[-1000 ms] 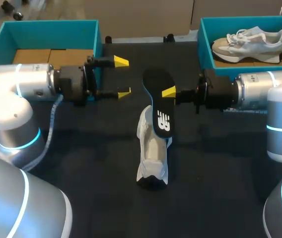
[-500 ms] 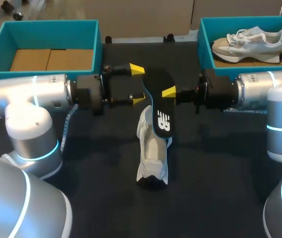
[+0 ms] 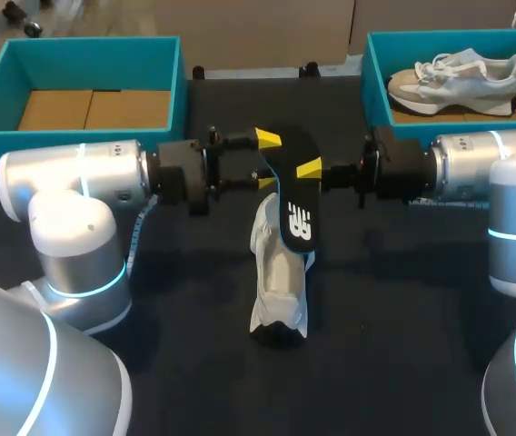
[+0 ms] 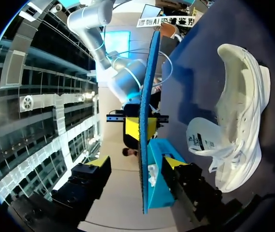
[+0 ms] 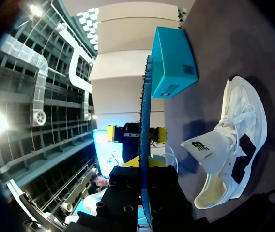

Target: Take the shoe out of the shoebox, open the shoe tongue, remove and reinsert the insole, then place the shoe into the shoebox

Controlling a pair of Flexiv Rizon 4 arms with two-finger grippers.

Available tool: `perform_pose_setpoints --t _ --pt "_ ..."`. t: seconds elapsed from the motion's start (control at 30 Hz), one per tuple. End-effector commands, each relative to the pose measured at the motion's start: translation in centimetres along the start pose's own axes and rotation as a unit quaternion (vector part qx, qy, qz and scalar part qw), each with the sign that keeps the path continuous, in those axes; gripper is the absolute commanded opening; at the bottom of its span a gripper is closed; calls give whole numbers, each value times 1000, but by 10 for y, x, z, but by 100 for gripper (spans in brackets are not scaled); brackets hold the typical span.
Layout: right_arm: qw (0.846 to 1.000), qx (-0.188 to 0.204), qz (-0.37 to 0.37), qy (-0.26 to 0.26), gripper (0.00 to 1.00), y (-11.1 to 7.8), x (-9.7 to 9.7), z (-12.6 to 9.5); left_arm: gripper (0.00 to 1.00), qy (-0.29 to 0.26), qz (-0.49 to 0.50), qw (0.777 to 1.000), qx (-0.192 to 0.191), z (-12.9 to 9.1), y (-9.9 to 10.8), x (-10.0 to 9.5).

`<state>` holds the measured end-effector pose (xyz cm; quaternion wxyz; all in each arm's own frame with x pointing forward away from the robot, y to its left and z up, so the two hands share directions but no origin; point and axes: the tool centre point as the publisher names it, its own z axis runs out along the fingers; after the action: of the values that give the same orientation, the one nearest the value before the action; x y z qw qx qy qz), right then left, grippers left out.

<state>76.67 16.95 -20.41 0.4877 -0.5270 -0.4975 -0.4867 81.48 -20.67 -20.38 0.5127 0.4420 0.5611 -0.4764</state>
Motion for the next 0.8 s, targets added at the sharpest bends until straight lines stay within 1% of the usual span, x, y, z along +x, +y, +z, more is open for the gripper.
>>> perform_pose_setpoints --t 0.03,0.1,0.23,0.5,0.6,0.67,0.8 --pt "1000 -1 -1 0 0 -1 0 1 50 0 1 1000 -3 10 2 4" --pt "1000 -1 -1 0 0 -1 0 1 47 0 1 1000 -3 12 2 5" --pt "1000 -1 -1 0 0 -1 0 1 47 -1 1 1000 -4 16 2 5" --pt "1000 -1 -1 0 0 -1 0 1 33 0 6 1000 -6 20 3 3" --pt "1000 -1 -1 0 0 -1 0 1 31 0 6 1000 -5 20 2 4" --pt "1000 -1 -1 0 0 -1 0 1 27 1 5 1000 -6 20 1 5" --pt "1000 -1 -1 0 0 -1 0 1 25 1 4 1000 -9 21 0 5"
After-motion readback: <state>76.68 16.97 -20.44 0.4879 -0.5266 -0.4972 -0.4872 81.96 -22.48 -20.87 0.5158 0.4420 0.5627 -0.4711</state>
